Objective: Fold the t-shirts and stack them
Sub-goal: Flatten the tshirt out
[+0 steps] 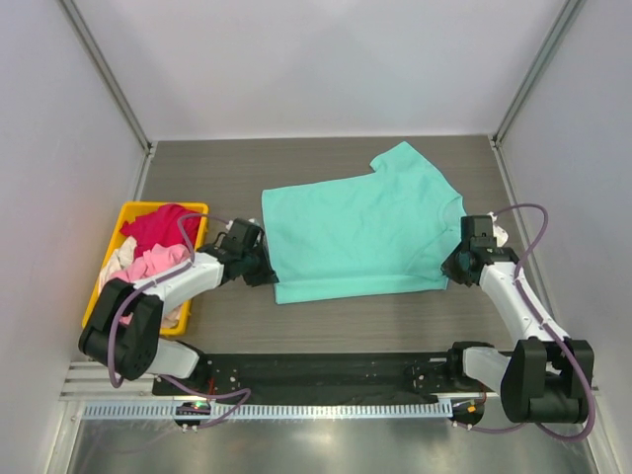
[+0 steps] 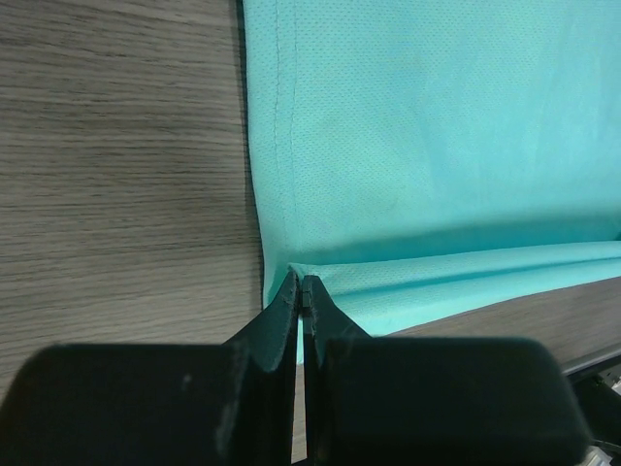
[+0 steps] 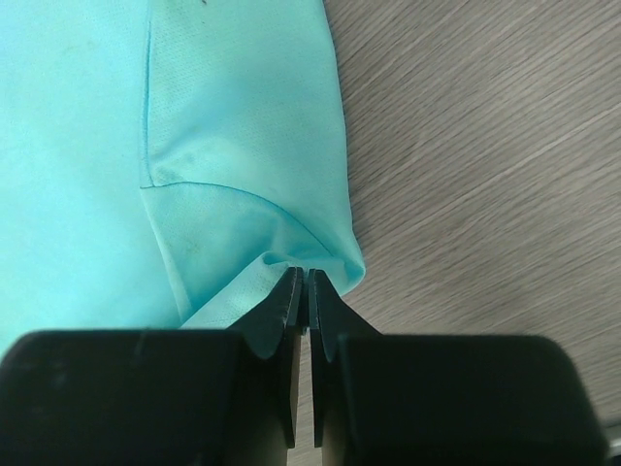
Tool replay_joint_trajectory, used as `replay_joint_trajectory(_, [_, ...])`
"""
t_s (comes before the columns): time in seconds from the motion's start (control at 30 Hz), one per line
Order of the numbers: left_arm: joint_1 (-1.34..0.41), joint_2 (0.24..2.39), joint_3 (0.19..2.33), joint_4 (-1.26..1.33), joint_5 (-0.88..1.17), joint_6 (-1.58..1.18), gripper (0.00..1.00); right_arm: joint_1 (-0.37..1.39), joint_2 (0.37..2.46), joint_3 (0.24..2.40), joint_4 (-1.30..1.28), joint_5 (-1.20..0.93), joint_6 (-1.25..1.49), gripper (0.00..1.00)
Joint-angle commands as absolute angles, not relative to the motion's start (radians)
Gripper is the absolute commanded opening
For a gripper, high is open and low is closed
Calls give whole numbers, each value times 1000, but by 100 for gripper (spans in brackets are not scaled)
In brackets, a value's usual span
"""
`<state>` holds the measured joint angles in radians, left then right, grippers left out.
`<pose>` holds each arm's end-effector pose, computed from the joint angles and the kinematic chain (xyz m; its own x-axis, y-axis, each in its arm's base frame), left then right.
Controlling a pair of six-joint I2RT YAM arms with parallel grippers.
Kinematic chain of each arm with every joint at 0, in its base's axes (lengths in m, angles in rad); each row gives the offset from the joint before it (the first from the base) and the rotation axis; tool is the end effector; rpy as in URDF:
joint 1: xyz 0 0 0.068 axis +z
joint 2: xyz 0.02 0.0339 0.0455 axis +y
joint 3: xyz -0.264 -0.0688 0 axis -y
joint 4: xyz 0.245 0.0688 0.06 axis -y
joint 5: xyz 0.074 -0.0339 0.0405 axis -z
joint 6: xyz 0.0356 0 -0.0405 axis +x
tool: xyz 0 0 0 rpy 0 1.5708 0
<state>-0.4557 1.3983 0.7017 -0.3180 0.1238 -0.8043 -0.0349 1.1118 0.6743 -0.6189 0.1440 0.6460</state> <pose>0.2305 -0.1179 0.1696 -0.8857 -0.3620 -0.2907 -0.2058 0.8674 -0.4531 0.2038 -0.0122 0.2056 -0.6315 0.6182 -0.4681 0.6077 0.7695 0.1964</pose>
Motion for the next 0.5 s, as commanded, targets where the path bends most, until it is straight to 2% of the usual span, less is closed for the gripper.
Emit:
replay_joint_trajectory(0.0, [-459,1364,701,-310,75,-799,0,-43,1072,673,-612,221,644,11])
replay_joint_trajectory(0.1, [-460,1355,693,-313,74,-802,0,-41,1075,683,-615,209,649,12])
replay_joint_trajectory(0.13, [-460,1348,690,-316,72,-804,0,-43,1072,689,-618,206,650,17])
replay_joint_trajectory(0.2, [-462,1342,689,-318,71,-805,0,-43,1069,690,-620,206,652,17])
replay_joint_trajectory(0.3, [-463,1336,687,-324,66,-808,0,-43,1055,693,-621,218,655,13])
replay_joint_trajectory(0.33, [-466,1333,687,-328,64,-807,0,-41,1051,695,-624,216,657,4])
replay_joint_trajectory(0.37, [-466,1332,687,-330,63,-810,0,-41,1040,695,-623,219,661,1])
replay_joint_trajectory(0.47, [-469,1325,684,-333,58,-810,0,-41,1013,692,-611,209,670,1])
